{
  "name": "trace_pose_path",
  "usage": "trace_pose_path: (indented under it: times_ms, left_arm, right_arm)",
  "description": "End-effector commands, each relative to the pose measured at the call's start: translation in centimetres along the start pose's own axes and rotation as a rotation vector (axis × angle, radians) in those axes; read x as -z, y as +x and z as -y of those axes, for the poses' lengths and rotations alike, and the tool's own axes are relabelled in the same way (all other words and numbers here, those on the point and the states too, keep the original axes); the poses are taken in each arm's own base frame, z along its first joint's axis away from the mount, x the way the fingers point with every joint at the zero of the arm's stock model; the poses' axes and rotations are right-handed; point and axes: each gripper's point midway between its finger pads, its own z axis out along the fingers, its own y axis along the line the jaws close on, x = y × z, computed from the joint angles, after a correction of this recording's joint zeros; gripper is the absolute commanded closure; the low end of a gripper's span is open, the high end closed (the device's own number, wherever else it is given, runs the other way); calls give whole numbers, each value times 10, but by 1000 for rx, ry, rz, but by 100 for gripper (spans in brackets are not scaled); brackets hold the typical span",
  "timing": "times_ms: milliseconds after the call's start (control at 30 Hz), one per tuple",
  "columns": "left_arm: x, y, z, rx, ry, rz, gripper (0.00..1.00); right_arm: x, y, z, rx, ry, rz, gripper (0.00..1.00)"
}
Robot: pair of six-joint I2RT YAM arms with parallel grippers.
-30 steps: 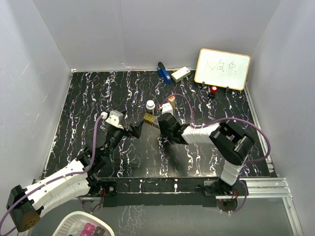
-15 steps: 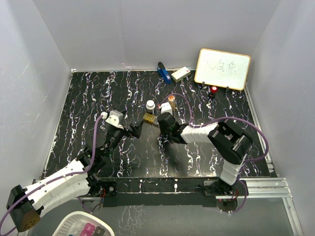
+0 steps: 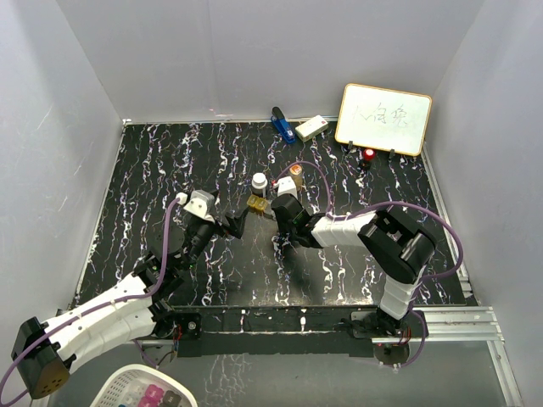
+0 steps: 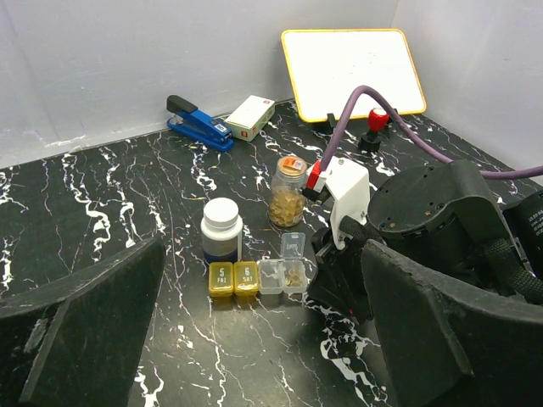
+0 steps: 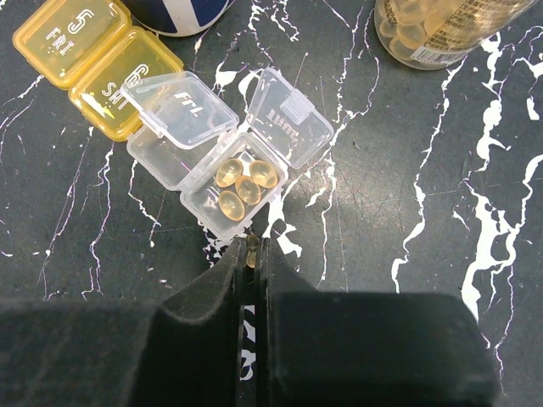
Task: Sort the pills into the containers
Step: Place the pill in the pill container.
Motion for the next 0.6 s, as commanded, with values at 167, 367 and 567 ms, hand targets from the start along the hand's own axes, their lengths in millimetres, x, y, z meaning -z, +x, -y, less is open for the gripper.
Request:
trace_pose_path:
  times_ms: [167,367,567]
  left_arm:
    - [1,-12,-2,14,-14,44,1]
    - [1,-11,-2,16,-12,45,1]
    - [0,-12,-1,19,-8,47,1]
  right_arm:
    - [19,-29,5,-26,15,77,100]
    - [37,-56,8,-39,10,140,100]
    - [30,-70,4,-15,18,166,100]
